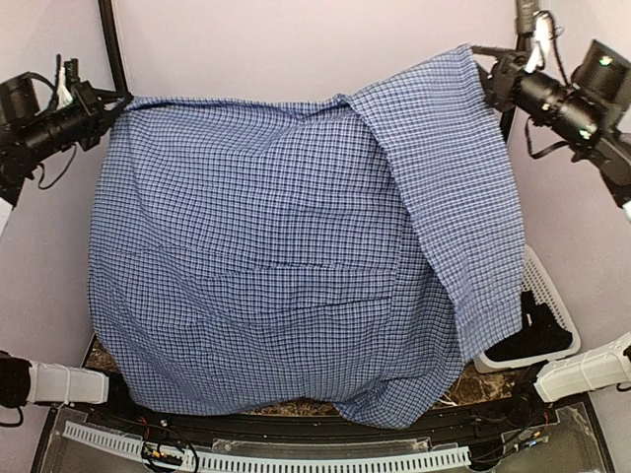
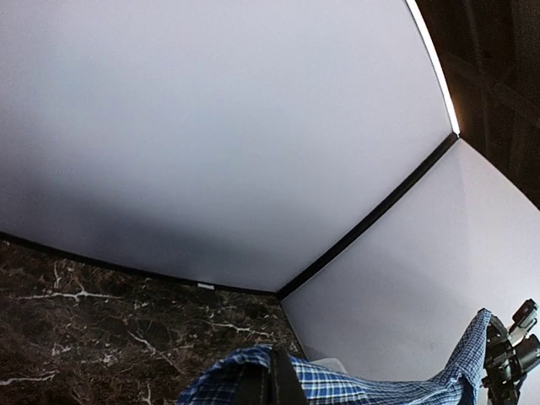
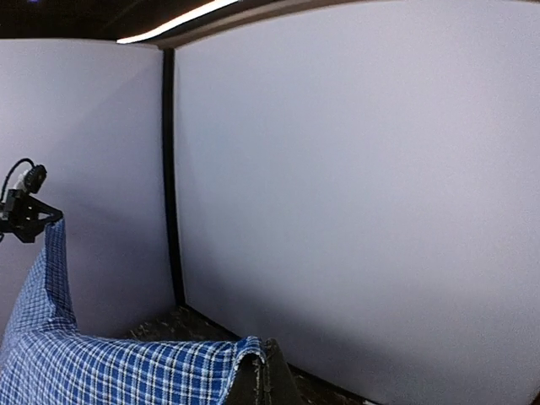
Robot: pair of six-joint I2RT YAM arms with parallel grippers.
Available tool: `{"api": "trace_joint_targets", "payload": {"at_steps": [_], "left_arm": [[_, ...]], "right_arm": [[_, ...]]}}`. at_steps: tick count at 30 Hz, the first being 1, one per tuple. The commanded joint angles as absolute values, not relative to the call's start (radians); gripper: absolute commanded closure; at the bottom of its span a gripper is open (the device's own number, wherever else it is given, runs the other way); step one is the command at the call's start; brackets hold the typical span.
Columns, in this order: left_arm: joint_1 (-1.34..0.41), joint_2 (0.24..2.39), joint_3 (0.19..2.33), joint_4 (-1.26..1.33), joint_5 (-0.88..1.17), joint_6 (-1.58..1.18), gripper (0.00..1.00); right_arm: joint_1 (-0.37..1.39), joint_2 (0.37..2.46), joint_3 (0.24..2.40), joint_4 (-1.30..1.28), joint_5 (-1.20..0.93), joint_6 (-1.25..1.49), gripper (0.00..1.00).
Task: Fold and stack the mixed laundry pile
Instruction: Flatten out the crumpled shirt at the center of the board.
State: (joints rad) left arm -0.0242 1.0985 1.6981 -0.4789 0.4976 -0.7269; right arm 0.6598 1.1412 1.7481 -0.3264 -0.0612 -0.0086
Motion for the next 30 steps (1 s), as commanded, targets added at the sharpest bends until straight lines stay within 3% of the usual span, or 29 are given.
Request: {"api": "trace_joint_targets", "payload": {"at_steps": [1, 8, 14, 17, 18, 19, 20, 21, 22, 24, 28, 29, 30], "left_arm": [[-0.005, 1.219, 1.562, -0.352, 0.426, -0.736, 1.0], [0.053, 1.551, 1.413, -0.114, 0.412, -0.727, 1.0], [0.061, 1.954, 1.558, 0.01, 0.455, -0.745, 1.0], [0.063, 2.179, 1.743, 0.005, 0.49, -0.76, 0.99], [0.063, 2.217, 1.781, -0.027, 0.493, -0.764, 0.97], [0.064, 2.282, 1.851, -0.049, 0.494, -0.765, 0.88], [0.067, 2.309, 1.883, -0.061, 0.501, -0.766, 0.78], [0.07, 2.354, 1.947, -0.094, 0.502, -0.765, 0.75], [0.074, 2.381, 1.972, -0.111, 0.496, -0.759, 0.67], [0.078, 2.385, 2.036, -0.159, 0.468, -0.737, 0.57], [0.079, 2.315, 2.046, -0.265, 0.408, -0.674, 0.47], [0.079, 2.292, 2.025, -0.272, 0.401, -0.671, 0.42], [0.078, 2.243, 1.972, -0.269, 0.382, -0.668, 0.29]], "right_arm": [[0.473, 1.279, 1.602, -0.189, -0.116, 0.109, 1.0], [0.374, 1.651, 1.55, -0.008, -0.256, 0.192, 1.0], [0.35, 2.049, 1.78, 0.026, -0.253, 0.213, 1.0], [0.344, 2.228, 1.975, -0.06, -0.227, 0.21, 1.0], [0.344, 2.292, 2.06, -0.118, -0.207, 0.203, 0.93], [0.343, 2.354, 2.152, -0.172, -0.187, 0.2, 0.84], [0.341, 2.405, 2.239, -0.226, -0.174, 0.195, 0.68], [0.342, 2.452, 2.318, -0.277, -0.153, 0.193, 0.53], [0.341, 2.483, 2.389, -0.327, -0.126, 0.193, 0.45], [0.338, 2.494, 2.446, -0.37, -0.068, 0.19, 0.33], [0.324, 2.383, 2.355, -0.331, -0.024, 0.168, 0.16], [0.318, 2.353, 2.337, -0.342, -0.034, 0.17, 0.13], [0.314, 2.323, 2.324, -0.361, -0.045, 0.17, 0.08]]}}
